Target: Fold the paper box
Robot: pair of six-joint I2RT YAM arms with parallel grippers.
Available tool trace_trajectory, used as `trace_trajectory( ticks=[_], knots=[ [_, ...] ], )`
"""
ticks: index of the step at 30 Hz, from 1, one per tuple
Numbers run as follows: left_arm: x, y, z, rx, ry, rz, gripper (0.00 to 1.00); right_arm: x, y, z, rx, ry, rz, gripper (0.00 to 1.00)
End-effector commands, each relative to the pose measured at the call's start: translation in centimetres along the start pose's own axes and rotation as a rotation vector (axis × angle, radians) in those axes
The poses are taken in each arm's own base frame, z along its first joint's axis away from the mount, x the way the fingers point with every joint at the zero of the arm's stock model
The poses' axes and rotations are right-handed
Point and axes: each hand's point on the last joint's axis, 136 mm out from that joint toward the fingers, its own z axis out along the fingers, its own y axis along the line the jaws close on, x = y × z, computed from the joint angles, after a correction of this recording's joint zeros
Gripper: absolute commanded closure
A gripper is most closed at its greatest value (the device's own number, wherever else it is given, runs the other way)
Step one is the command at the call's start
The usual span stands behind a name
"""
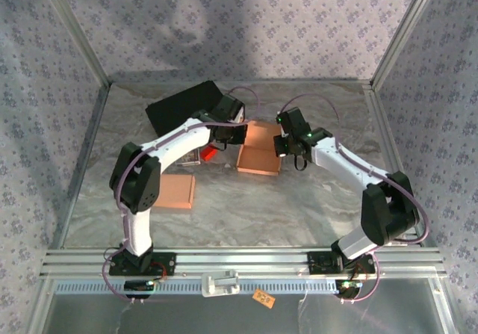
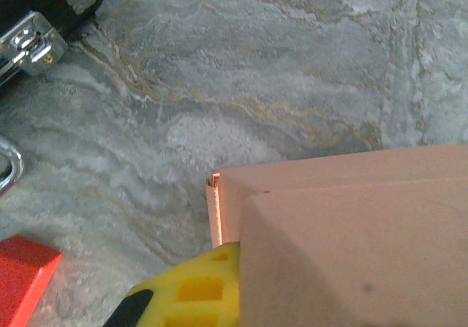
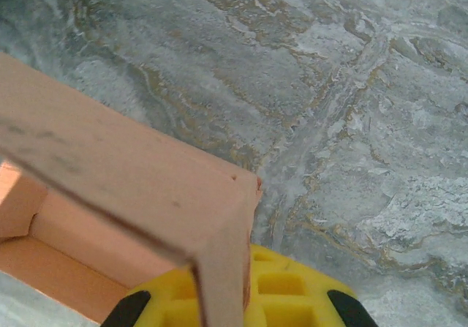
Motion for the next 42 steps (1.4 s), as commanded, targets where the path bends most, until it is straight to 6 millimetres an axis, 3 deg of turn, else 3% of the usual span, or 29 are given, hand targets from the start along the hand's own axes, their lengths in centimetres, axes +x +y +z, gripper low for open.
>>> trace_trajectory(
  ticks=[1,6,10,25,37,42],
  knots=[
    [-2.5,-0.5,0.2,0.014,-0.071,-0.037,1.00,-2.9,-0.4,0.1,0.025,-0.119,0.135,1.00],
    [-4.5,-1.2,0.8,0.039,-0.123,-0.021,1.00,-3.8,-1.0,1.0,0.044,-0.159,0.199,1.00],
    [-4.9,-1.5,1.9,0.052,-0.118,-0.013,1.00,-4.5,-1.4,2.1,0.055,-0.156,0.221,1.00],
    [-3.6,-1.5,3.9,0.100,-0.132,-0.001,1.00,-3.8,-1.3,4.1,0.069,-0.174,0.328,1.00],
    [-1.6,-0.5,5.6,0.083,-0.118,0.010,1.00,-1.8,-1.2,4.7,0.086,-0.147,0.267,1.00],
    [-0.6,-0.1,6.4,0.058,-0.084,0.019,1.00,-1.5,-1.3,2.8,0.083,-0.101,0.335,0.75]
  ],
)
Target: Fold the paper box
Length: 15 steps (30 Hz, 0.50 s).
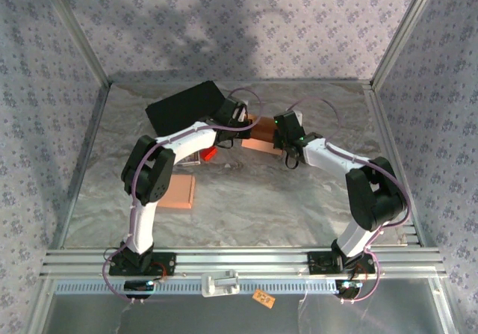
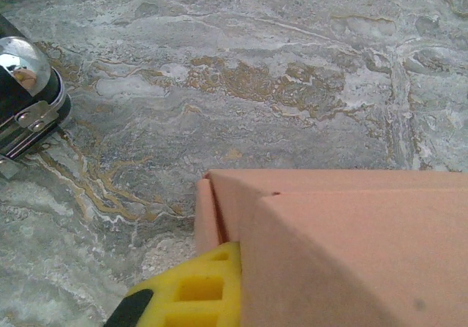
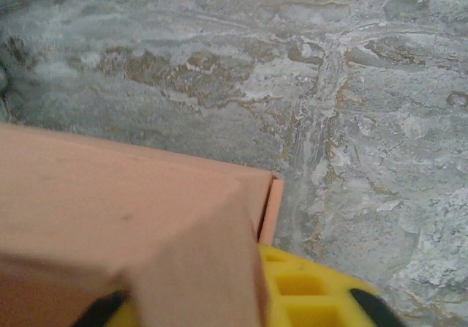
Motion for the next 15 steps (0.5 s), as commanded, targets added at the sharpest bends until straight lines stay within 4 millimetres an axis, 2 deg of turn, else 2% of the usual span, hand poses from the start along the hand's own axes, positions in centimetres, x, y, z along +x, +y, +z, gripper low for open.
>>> trace_trajectory(
  ticks=[1,4,8,11,15],
  knots=[
    [3.2,0.4,1.0,-0.014,0.090,0.018,1.00,-0.1,0.4,-2.2,-0.016,0.038,0.061,0.68],
    [3.7,0.6,1.1,-0.032,0.097,0.018,1.00,1.2,-0.2,-3.5,-0.009,0.097,0.165,0.52],
    [4.1,0.7,1.4,-0.041,0.104,0.016,1.00,2.5,-0.2,-5.5,-0.027,0.162,0.262,0.41],
    [4.1,0.7,1.5,-0.043,0.106,0.020,1.00,3.2,0.6,-7.2,-0.058,0.214,0.315,0.38],
    [4.2,0.7,1.5,-0.045,0.110,0.023,1.00,2.5,1.5,-10.4,-0.102,0.223,0.442,0.35]
  ],
)
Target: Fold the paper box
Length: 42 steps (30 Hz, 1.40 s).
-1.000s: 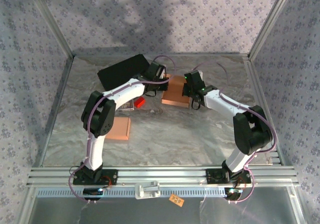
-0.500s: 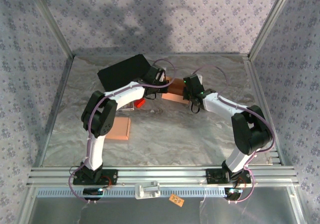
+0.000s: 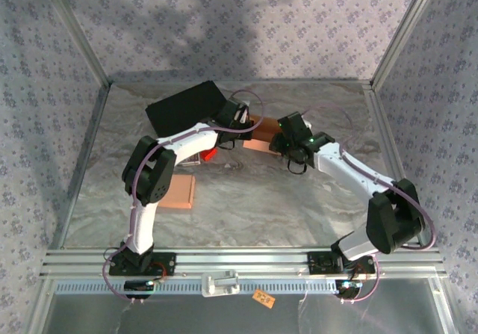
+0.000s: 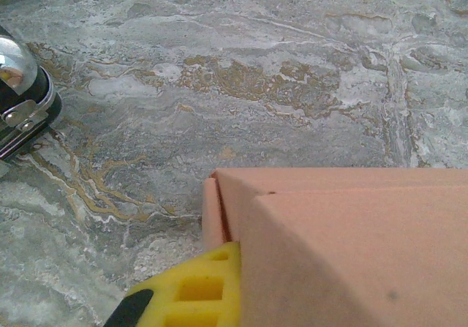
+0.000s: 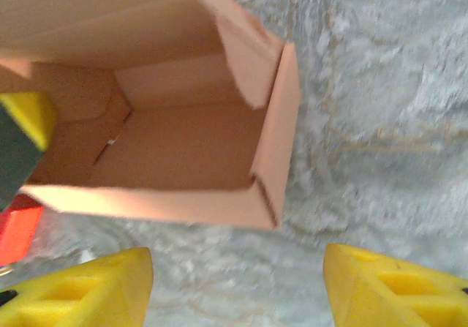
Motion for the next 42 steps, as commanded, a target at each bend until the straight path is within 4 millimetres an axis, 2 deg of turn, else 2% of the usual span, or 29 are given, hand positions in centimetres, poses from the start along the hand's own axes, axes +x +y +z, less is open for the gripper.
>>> trace_trajectory(
  ticks=[1,5,7,12,15,19,24,29,34,42],
  knots=[
    [3.9,1.0,1.4,-0.040,0.116,0.012,1.00,0.2,0.7,-3.9,-0.039,0.028,0.201,0.35],
    [4.1,0.8,1.4,-0.039,0.119,0.013,1.00,-1.7,2.0,-6.2,-0.121,0.006,0.517,0.35],
    [4.3,0.8,1.5,-0.042,0.119,0.013,1.00,-3.6,3.8,-7.0,-0.167,-0.003,0.637,0.35],
    [4.6,0.7,1.4,-0.051,0.119,0.020,1.00,-5.4,5.2,-6.1,-0.160,0.049,0.964,0.36],
    [4.8,0.8,1.5,-0.056,0.123,0.021,1.00,-5.9,5.8,-4.9,-0.143,0.059,1.080,0.37],
    [5.1,0.9,1.4,-0.062,0.124,0.025,1.00,-7.0,6.6,-2.8,-0.129,0.056,1.159,0.38],
    [5.2,0.9,1.3,-0.070,0.121,0.027,1.00,-7.2,6.6,0.4,-0.090,0.058,1.224,0.40],
    [5.4,0.9,1.4,-0.070,0.121,0.024,1.00,-8.0,6.4,2.7,-0.097,0.048,1.236,0.50],
    [5.3,0.8,1.4,-0.072,0.116,0.018,1.00,-7.6,6.7,3.6,-0.111,0.086,1.223,0.63],
    [5.5,0.9,1.3,-0.084,0.117,0.002,1.00,-5.0,4.6,4.7,-0.060,0.141,1.202,0.83]
  ],
)
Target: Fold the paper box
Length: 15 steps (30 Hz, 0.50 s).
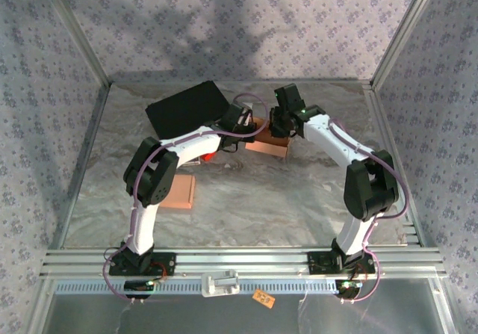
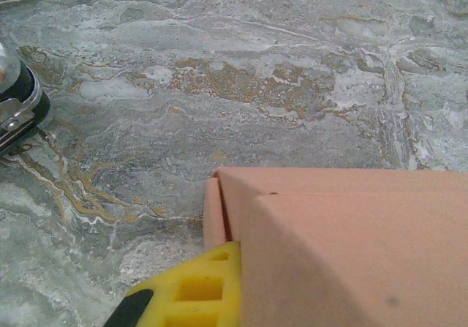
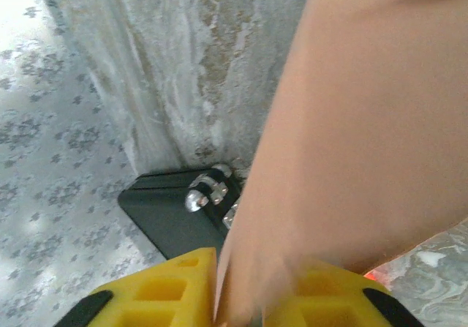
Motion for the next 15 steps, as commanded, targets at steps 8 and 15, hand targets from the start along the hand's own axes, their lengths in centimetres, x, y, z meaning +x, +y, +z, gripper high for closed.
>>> trace_trajectory(
  ticks=[8,15],
  knots=[
    [6.0,1.9,-0.4,-0.068,0.162,-0.061,0.76,-1.6,-4.8,-0.2,0.072,0.014,-0.053,0.94],
    [8.1,2.0,-4.2,-0.039,0.183,-0.127,0.56,-2.8,-8.9,0.6,0.116,0.001,-0.110,0.96]
  ],
)
